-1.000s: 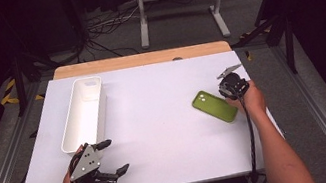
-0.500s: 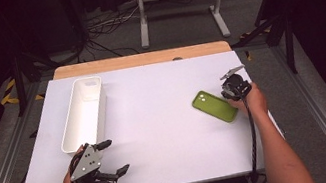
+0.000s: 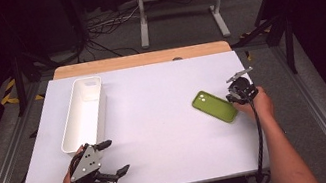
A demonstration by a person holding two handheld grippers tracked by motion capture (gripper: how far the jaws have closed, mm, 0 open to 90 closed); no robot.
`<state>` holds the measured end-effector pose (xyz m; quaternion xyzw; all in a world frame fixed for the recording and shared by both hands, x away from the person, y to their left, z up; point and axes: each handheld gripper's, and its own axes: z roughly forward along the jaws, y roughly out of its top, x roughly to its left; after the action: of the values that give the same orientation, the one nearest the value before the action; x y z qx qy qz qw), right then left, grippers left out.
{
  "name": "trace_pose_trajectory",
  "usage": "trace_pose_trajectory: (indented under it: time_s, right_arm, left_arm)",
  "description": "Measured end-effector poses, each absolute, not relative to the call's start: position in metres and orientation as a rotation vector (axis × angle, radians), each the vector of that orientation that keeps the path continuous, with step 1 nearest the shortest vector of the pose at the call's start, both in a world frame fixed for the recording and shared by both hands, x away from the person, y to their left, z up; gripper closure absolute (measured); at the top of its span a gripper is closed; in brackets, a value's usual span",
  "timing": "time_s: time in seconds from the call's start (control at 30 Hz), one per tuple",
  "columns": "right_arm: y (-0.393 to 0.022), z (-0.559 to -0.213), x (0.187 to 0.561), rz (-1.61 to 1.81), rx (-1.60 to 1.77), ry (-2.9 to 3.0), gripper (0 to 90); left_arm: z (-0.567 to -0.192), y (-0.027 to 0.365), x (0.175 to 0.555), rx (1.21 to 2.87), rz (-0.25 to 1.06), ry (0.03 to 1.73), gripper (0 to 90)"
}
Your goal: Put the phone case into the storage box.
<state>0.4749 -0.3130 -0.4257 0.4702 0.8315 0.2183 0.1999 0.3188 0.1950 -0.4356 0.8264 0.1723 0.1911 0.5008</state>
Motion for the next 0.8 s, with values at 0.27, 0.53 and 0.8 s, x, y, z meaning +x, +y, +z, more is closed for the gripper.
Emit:
trace_pose_trajectory:
  time_s: [0.27, 0.53, 0.8]
  right_arm:
    - [-0.317, -0.425, 0.461, 0.586, 1.312, 2.344, 90.0]
    - [-0.32, -0.431, 0.45, 0.627, 1.316, 2.367, 90.0]
    - [-0.31, -0.43, 0.434, 0.612, 1.242, 2.425, 90.0]
  left_arm:
    - [-0.435, 0.195, 0.318, 2.001, 0.461, 0.422, 8.5]
    - [-0.436, 0.195, 0.319, 2.005, 0.451, 0.423, 8.5]
    - [-0.435, 0.197, 0.317, 2.001, 0.456, 0.422, 8.5]
